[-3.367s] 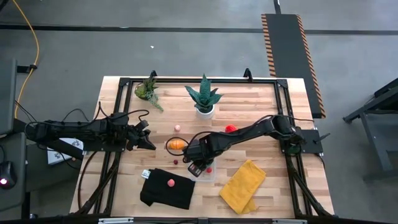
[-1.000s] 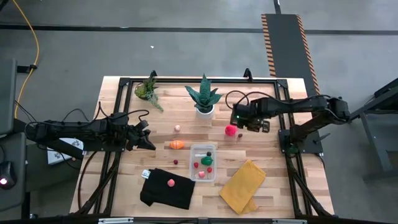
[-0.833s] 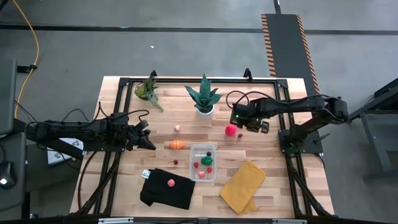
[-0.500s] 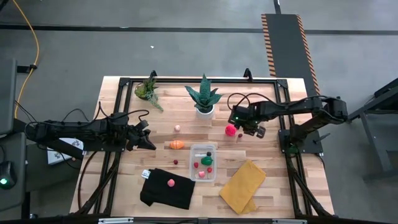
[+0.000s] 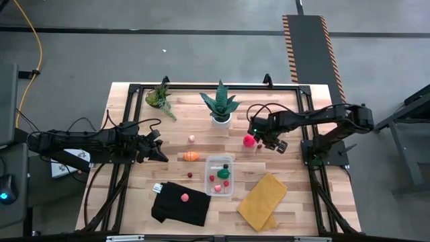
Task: Pick and placing Produce into tupperware
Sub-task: Put the top cherry into the transparent container
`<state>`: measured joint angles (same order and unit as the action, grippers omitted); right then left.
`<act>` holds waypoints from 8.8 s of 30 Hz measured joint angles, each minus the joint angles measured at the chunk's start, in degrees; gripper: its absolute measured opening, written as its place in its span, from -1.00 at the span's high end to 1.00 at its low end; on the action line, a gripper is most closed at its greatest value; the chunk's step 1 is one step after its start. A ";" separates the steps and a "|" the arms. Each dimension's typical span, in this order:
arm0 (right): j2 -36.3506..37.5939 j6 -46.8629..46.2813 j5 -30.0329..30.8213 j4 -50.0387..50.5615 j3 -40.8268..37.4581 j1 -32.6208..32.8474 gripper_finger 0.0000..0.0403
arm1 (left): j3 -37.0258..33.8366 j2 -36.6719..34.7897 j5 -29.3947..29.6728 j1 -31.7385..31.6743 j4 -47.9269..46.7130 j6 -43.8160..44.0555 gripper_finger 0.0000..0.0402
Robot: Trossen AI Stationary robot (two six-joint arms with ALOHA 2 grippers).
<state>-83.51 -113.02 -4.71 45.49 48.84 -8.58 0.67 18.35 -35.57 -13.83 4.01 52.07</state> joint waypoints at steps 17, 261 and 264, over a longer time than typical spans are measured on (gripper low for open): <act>-4.98 -0.44 -2.27 -1.68 0.02 0.00 0.15 | 0.02 0.00 -0.02 0.01 0.02 -1.29 1.00; -33.40 61.03 4.04 1.74 47.65 26.41 0.61 | 0.01 0.00 -2.89 -0.01 0.00 -6.22 1.00; -33.40 61.03 3.63 1.31 47.65 26.21 0.51 | 0.00 0.01 -4.26 -0.01 0.02 -9.99 1.00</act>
<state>-116.90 -51.99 -1.08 46.80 96.49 17.64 0.67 18.35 -39.83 -13.85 4.03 42.08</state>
